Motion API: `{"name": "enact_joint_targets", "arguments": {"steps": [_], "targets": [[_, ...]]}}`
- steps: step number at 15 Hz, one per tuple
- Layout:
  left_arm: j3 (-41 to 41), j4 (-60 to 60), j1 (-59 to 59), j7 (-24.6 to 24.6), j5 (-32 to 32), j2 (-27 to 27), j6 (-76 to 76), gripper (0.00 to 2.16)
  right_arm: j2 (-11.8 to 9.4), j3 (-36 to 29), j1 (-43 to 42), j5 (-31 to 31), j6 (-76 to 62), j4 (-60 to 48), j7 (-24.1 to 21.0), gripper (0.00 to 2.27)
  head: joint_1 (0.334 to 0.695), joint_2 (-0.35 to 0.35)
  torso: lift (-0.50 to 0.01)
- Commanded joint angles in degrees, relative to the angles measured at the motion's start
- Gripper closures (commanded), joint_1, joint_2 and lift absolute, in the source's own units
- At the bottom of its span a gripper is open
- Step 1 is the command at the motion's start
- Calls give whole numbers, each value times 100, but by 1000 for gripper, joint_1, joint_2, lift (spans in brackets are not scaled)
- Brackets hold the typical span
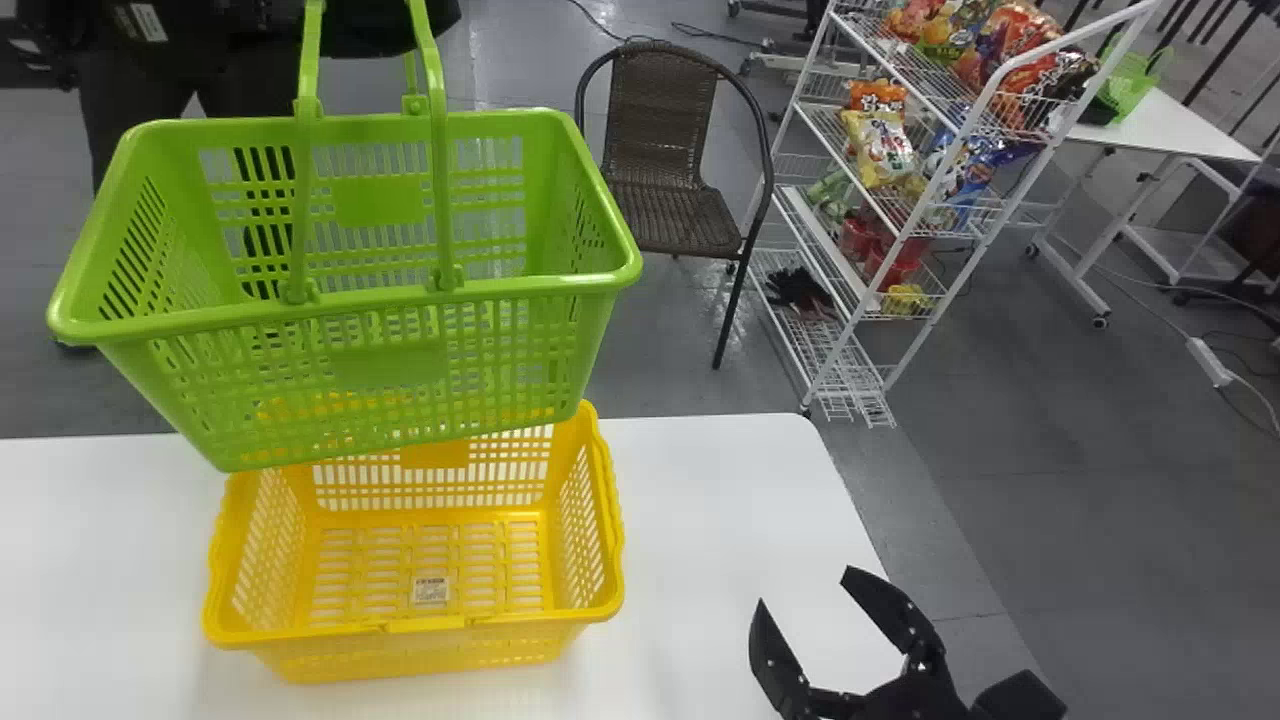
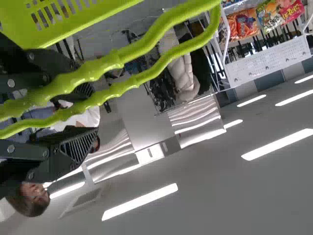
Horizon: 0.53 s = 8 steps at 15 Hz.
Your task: Grasp handle with right gripper to insert into left gripper then lift and swing left to center
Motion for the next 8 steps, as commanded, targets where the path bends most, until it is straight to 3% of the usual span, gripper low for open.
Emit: {"name": "enact_joint_targets", "arguments": {"steps": [1, 2, 8], "targets": [[-91, -2, 2, -149, -41, 18, 7, 1949, 0, 16, 0, 5, 0, 0, 0, 53, 691, -282, 0], [-127, -20, 2, -158, -76, 26, 7, 2135, 0, 16, 0, -4, 0, 0, 0, 53, 693, -283, 0], [-337, -20, -95, -360, -155, 325, 7, 2135, 0, 25, -9, 5, 0, 18, 0, 53, 694, -276, 0]]}}
